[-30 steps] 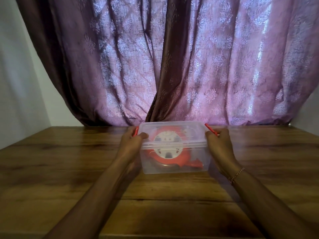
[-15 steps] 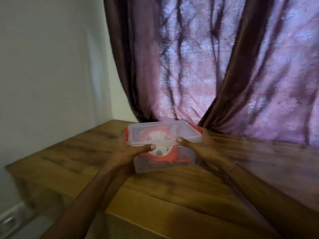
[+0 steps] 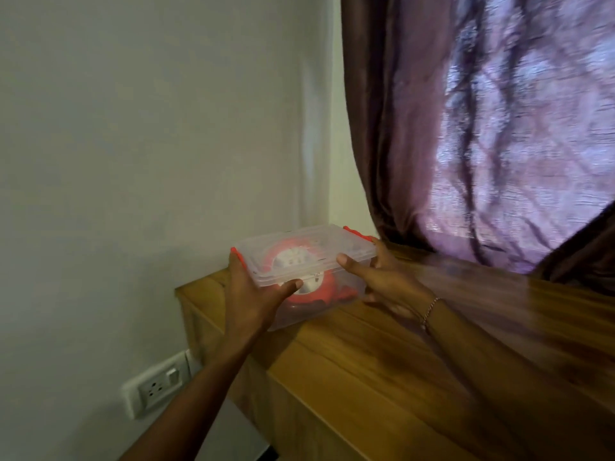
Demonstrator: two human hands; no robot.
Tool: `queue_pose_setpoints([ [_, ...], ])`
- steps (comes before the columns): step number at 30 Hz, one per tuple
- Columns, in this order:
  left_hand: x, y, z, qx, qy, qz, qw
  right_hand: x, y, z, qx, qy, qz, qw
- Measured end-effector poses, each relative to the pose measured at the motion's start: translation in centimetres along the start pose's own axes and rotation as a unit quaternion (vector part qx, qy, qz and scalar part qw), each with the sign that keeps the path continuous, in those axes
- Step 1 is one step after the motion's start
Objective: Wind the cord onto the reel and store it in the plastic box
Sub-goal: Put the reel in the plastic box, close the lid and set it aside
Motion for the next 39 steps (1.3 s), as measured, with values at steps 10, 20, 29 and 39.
queue_pose_setpoints([
  [10,2.4,-4.7,3.9,0.105,-0.043,-0.118,0.987,6.7,7.6,-3.3,0.097,0.081,0.081,0.989],
  [20,4.5,-7.1,6.1,0.139,-0.065,-0.147,0.977,9.6,12.5,-5.3,0.107,0.084,0.06,0.989],
  [29,4.7,-6.4,6.0,0.145,-0.067,-0.155,0.975,10.3,13.7,-5.2,0.084,0.083,0.029,0.993],
  [39,4.4,-4.4,1.4,0.333,-0.001,-0.14,0.932,7.7,10.5,-2.0,-0.222,-0.032,-0.013,0.974],
])
Point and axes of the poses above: each hand's wrist, its own x-axis towards the middle knuckle, its own y-axis out of the palm, z = x × y, the point moved 5 cm from there along x, towards the middle knuckle, and after that the axes turned 10 degrees about x, right-handed, at the moved point
